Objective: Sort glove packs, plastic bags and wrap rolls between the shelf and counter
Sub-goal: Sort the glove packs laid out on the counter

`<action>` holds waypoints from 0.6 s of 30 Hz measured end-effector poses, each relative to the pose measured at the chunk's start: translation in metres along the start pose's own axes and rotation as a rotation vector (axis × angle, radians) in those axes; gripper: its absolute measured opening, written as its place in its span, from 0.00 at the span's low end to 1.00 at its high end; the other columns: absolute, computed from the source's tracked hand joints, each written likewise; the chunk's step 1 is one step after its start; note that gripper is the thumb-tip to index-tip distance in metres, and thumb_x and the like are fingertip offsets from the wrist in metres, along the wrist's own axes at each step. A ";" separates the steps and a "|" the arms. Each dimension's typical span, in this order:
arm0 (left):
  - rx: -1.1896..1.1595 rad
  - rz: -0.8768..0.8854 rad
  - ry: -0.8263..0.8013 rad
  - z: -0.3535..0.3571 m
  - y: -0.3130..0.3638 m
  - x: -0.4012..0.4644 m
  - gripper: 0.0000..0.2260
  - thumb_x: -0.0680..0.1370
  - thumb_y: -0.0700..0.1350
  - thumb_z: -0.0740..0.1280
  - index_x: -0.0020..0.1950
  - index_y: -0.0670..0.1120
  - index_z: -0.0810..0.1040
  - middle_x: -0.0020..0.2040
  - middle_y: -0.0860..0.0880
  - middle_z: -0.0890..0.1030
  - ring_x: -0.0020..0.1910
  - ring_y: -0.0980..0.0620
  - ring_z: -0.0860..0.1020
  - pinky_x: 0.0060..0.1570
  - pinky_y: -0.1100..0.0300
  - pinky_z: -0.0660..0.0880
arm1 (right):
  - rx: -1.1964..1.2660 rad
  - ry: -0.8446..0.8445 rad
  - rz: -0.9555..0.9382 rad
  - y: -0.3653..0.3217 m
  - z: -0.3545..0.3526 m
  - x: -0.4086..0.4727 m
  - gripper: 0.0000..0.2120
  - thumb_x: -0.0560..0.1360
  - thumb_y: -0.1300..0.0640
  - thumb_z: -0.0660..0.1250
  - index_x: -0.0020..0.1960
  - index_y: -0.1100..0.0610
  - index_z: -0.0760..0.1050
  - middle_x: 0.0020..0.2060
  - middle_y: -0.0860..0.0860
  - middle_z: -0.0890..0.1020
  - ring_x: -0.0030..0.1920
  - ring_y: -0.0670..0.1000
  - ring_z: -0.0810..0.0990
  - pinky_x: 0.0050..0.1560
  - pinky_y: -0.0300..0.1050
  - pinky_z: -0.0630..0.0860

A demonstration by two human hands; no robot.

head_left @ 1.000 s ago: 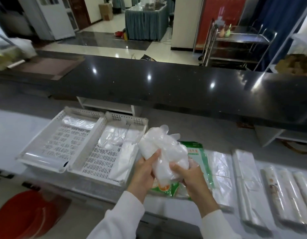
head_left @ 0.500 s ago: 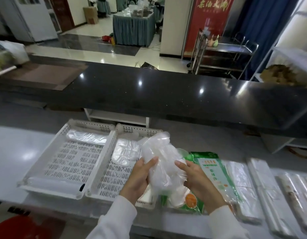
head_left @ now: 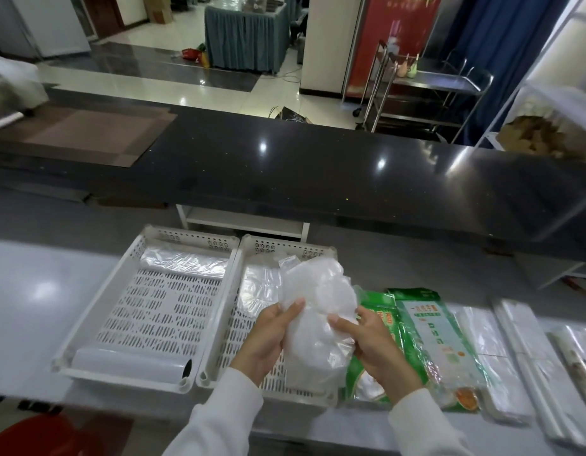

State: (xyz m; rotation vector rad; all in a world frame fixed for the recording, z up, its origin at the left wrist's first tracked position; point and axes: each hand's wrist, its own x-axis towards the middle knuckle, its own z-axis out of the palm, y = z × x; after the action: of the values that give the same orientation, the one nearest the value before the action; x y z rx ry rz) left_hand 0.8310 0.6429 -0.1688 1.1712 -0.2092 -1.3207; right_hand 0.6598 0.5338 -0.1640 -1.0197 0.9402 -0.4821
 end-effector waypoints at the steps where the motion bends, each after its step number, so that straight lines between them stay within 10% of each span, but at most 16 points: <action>1: 0.021 0.010 0.028 -0.001 0.000 0.002 0.22 0.75 0.52 0.77 0.61 0.39 0.82 0.56 0.40 0.87 0.54 0.41 0.86 0.47 0.53 0.84 | 0.000 -0.004 -0.005 0.000 0.002 0.001 0.24 0.69 0.63 0.80 0.62 0.64 0.79 0.54 0.61 0.88 0.53 0.64 0.88 0.47 0.53 0.86; 6: 0.128 0.073 0.344 0.000 -0.008 0.019 0.31 0.67 0.54 0.84 0.66 0.47 0.79 0.61 0.41 0.84 0.59 0.40 0.84 0.62 0.41 0.80 | -0.064 0.038 -0.042 0.002 0.004 0.011 0.19 0.72 0.63 0.79 0.60 0.62 0.80 0.51 0.56 0.89 0.51 0.59 0.89 0.52 0.56 0.86; 18: 0.190 0.061 0.348 0.011 0.000 0.027 0.13 0.79 0.50 0.74 0.60 0.46 0.80 0.48 0.44 0.89 0.46 0.42 0.88 0.44 0.48 0.85 | -0.001 -0.112 0.053 0.002 0.001 0.036 0.20 0.73 0.61 0.78 0.62 0.63 0.77 0.49 0.55 0.89 0.45 0.55 0.89 0.40 0.44 0.83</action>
State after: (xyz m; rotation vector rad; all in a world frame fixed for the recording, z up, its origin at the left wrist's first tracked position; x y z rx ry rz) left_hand 0.8317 0.6146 -0.1761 1.5227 -0.1173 -1.0397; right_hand 0.6799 0.5095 -0.1807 -1.0093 0.8657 -0.3768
